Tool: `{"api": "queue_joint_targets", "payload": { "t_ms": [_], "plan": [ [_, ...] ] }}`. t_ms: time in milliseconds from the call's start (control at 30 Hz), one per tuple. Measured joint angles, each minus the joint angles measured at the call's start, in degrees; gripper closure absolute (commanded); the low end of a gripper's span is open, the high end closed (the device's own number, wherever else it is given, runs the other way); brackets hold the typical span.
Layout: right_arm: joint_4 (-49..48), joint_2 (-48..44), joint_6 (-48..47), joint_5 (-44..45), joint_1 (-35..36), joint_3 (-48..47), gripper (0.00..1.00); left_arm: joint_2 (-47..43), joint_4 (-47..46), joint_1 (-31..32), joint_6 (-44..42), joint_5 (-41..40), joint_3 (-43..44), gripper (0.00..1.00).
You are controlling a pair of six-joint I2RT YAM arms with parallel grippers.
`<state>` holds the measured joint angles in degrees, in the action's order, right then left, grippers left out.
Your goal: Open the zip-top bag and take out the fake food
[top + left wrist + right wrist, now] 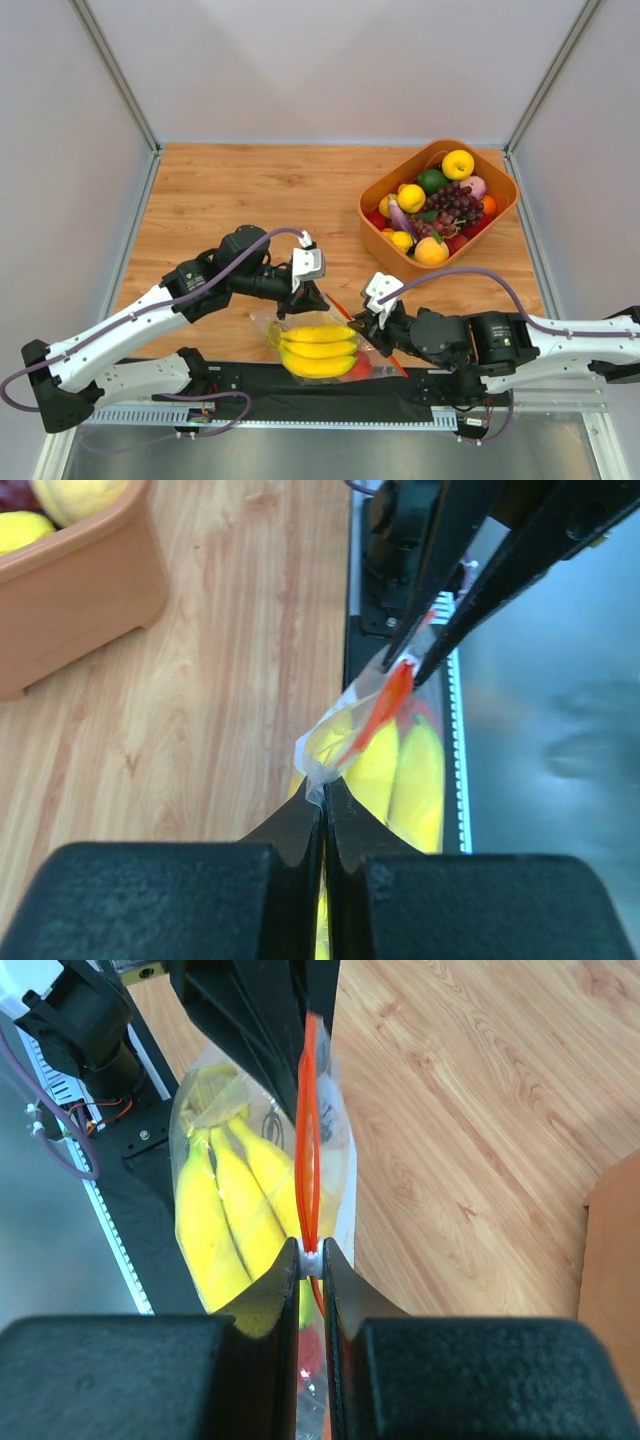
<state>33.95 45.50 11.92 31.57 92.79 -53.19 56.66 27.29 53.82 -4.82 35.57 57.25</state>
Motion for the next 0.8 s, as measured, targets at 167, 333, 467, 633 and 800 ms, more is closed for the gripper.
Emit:
{"api": "queue_joint_targets", "payload": {
  "t_ms": [167,333,467,633,800],
  "plan": [
    [2.29,-1.31,1.31,0.5,0.0,0.92,1.0,-0.52,0.04,-1.03,0.22,-3.91,0.0,1.0],
    [3.23,-2.82,2.99,1.11,-0.02,2.32,1.0,-1.14,0.09,-2.38,0.98,-8.13,0.0,1.0],
    [3.63,-3.93,4.74,1.55,-0.2,3.61,1.0,-1.79,0.11,-4.17,2.03,-12.48,0.0,1.0],
    [5.99,-6.01,7.15,2.01,-0.26,4.66,1.0,-2.34,0.28,-6.8,3.89,-20.87,0.0,1.0],
    [7.91,-8.2,9.31,2.38,-0.26,5.38,1.0,-2.34,0.87,-12.0,7.28,-27.98,-0.02,1.0]
  ]
}}
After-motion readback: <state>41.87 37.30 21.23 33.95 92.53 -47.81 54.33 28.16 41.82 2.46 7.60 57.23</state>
